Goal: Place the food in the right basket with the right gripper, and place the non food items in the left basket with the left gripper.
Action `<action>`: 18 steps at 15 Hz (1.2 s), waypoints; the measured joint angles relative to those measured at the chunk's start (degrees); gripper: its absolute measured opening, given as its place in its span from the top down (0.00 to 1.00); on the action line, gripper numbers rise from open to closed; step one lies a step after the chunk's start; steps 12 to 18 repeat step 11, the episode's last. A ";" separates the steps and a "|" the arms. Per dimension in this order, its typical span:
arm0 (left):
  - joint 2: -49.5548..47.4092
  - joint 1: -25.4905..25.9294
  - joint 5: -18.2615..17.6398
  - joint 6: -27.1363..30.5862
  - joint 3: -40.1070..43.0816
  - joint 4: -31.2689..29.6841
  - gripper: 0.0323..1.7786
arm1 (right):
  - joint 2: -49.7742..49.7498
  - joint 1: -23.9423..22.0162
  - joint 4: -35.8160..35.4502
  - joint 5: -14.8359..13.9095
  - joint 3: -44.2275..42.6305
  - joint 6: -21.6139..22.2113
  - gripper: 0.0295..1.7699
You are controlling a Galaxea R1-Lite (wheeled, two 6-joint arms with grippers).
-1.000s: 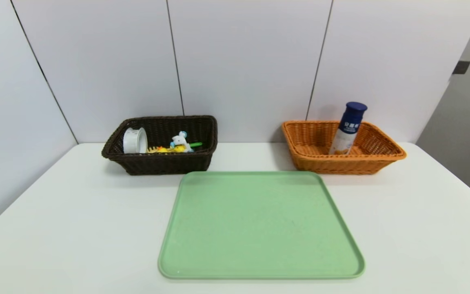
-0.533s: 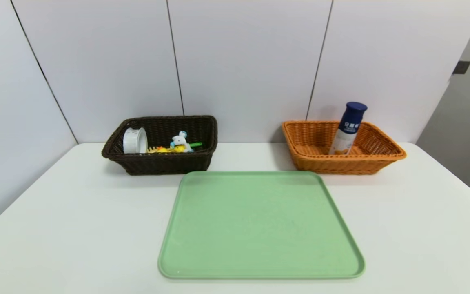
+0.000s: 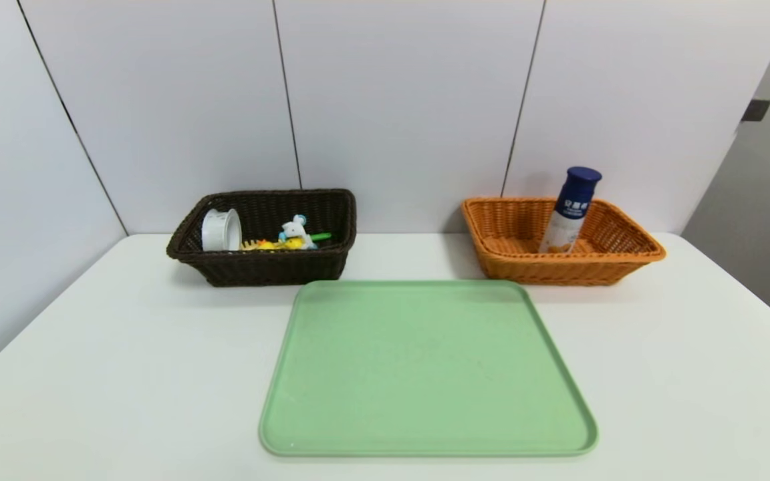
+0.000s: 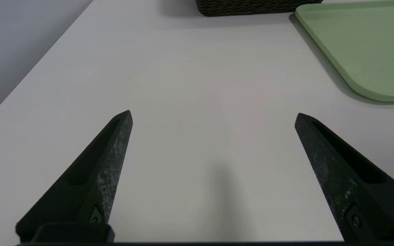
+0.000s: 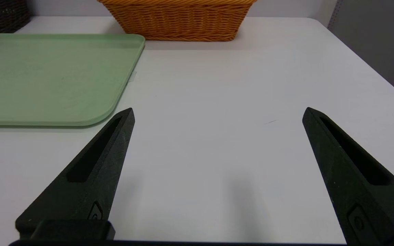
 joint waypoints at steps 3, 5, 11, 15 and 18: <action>0.00 0.00 0.02 0.02 0.02 0.00 0.05 | 0.00 0.00 0.02 -0.02 0.00 0.00 0.04; 0.00 0.00 0.04 0.00 0.02 0.02 0.05 | 0.00 0.00 0.02 -0.02 0.00 -0.04 0.04; 0.00 0.00 0.00 0.00 0.02 0.02 0.05 | 0.00 0.00 -0.06 0.07 0.00 0.46 0.04; 0.00 0.00 0.00 0.00 0.02 0.02 0.05 | 0.00 0.00 -0.06 0.07 0.00 0.46 0.04; 0.00 0.00 0.00 0.00 0.02 0.02 0.05 | 0.00 0.00 -0.06 0.07 0.00 0.46 0.04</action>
